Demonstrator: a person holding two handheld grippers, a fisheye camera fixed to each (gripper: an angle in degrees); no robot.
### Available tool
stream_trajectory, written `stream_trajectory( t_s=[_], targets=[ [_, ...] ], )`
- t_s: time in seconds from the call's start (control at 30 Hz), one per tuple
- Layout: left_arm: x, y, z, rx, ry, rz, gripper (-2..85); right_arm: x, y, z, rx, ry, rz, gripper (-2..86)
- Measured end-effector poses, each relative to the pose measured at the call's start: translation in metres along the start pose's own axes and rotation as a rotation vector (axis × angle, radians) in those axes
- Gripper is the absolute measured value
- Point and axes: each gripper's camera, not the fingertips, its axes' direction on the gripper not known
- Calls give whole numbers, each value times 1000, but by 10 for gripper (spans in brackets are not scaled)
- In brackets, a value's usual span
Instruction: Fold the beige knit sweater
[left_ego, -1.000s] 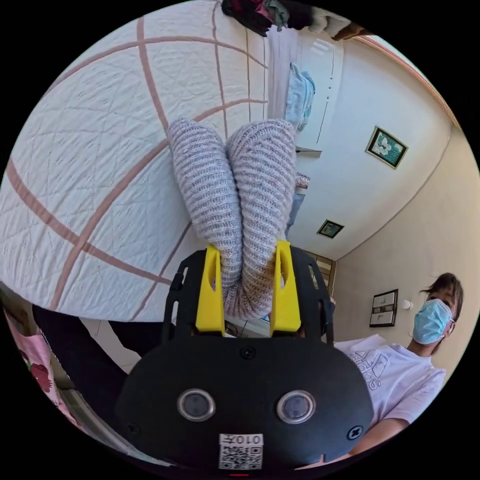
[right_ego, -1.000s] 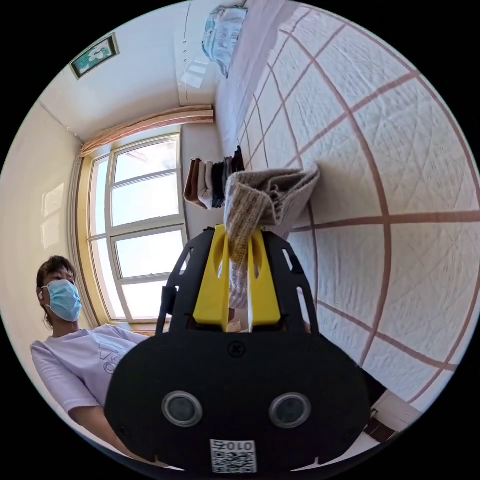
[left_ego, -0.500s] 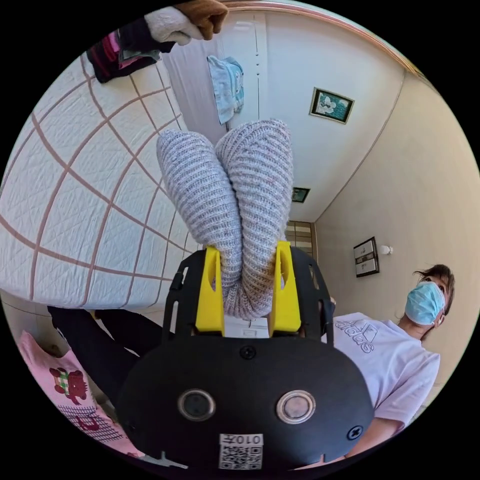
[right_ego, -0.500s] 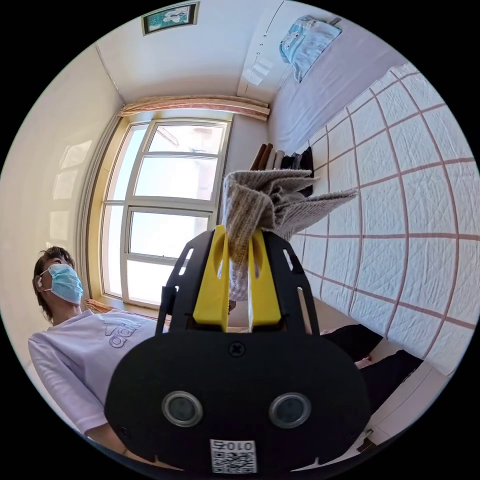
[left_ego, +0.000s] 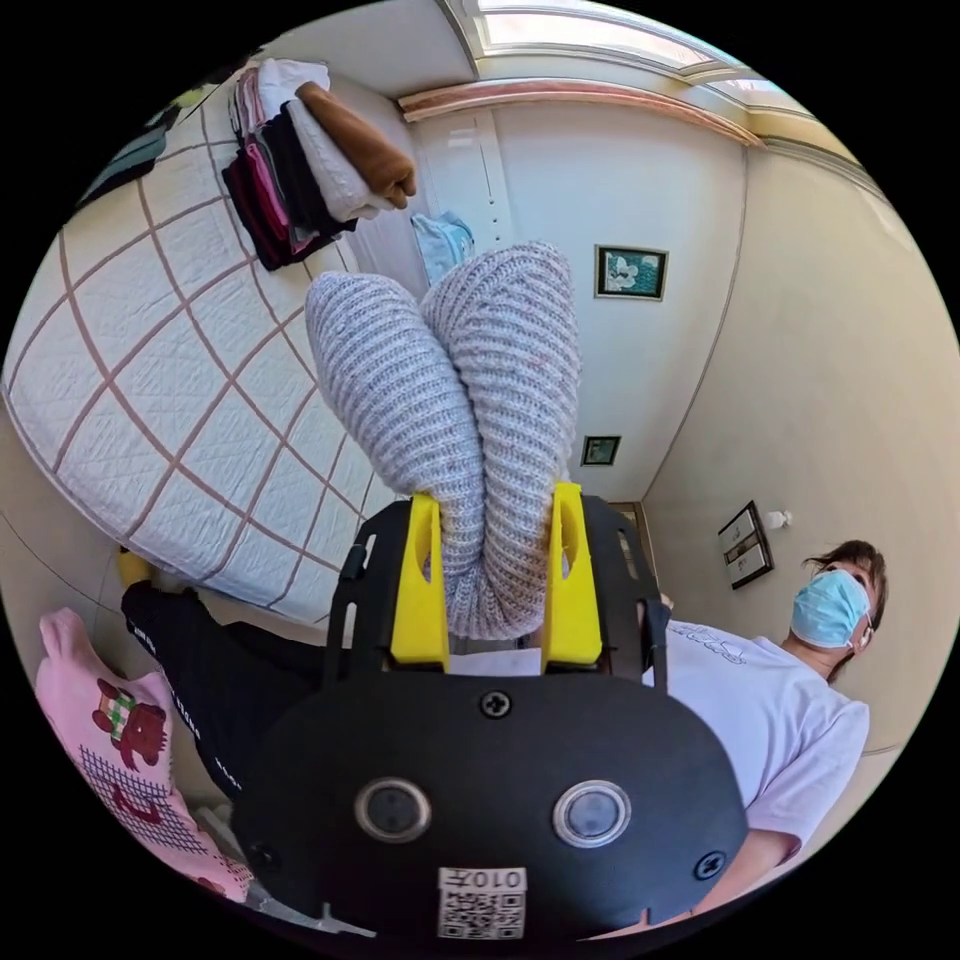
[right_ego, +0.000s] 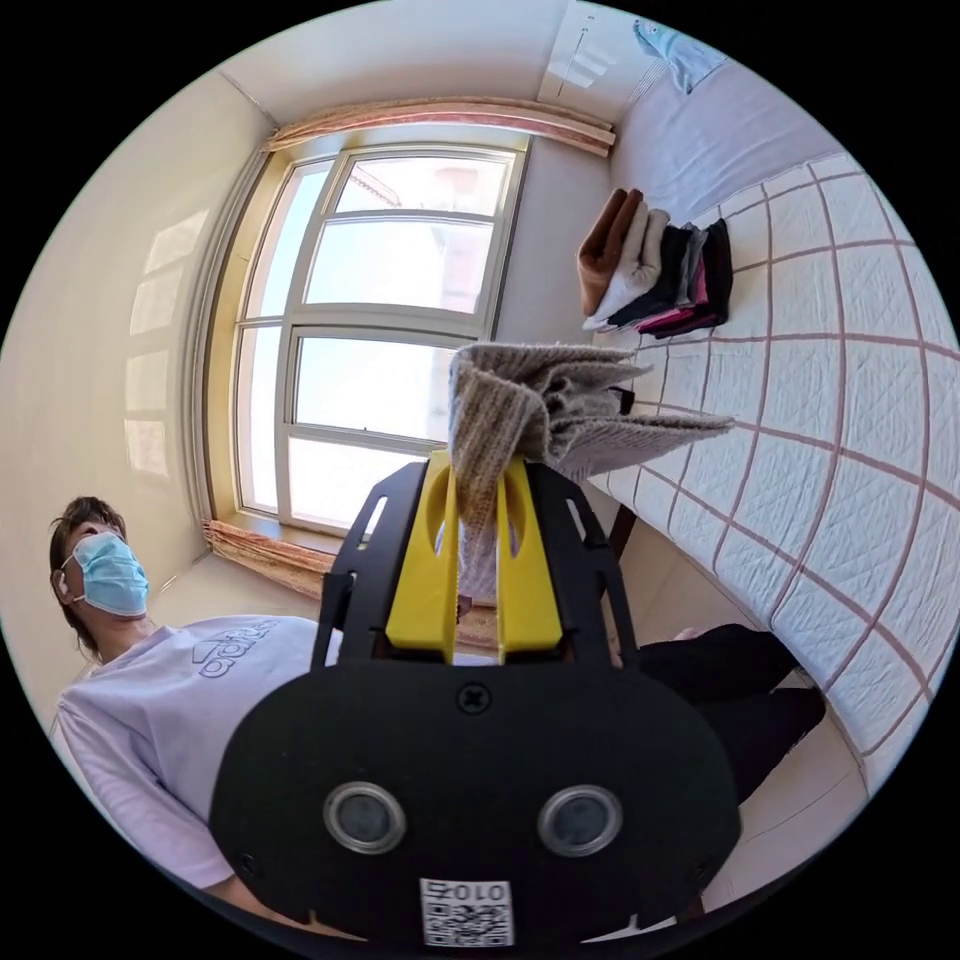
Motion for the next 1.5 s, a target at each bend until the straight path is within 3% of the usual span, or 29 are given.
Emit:
stream_trajectory(
  t_s=[0.27,0.47,0.7,0.9,1.07,1.2,1.3,1.37,1.43,1.5],
  targets=[
    [73,-5,-54,39,15,37,187,70,-11,74,-3,17,-14,72],
    [102,-84,-102,-22,71,53,186,126,-58,151,79,67,-53,72],
    [166,-253,-180,-189,102,108,185,169,-132,250,200,87,-31,72],
    [246,-424,-200,-297,92,201,181,214,-268,290,228,82,-75,73],
    [340,-565,-177,-351,197,370,183,190,-394,272,322,156,-371,73],
    [391,-666,-134,-450,298,430,185,220,-437,251,434,223,-501,74],
    [370,-716,-84,-547,272,365,182,312,-453,231,532,273,-337,74],
    [324,-733,-48,-619,226,260,180,426,-451,213,579,249,-89,73],
    [237,-735,-5,-686,106,40,178,518,-437,205,574,356,161,71],
    [177,-722,15,-721,-38,-138,176,589,-412,193,613,202,294,70]
  ],
)
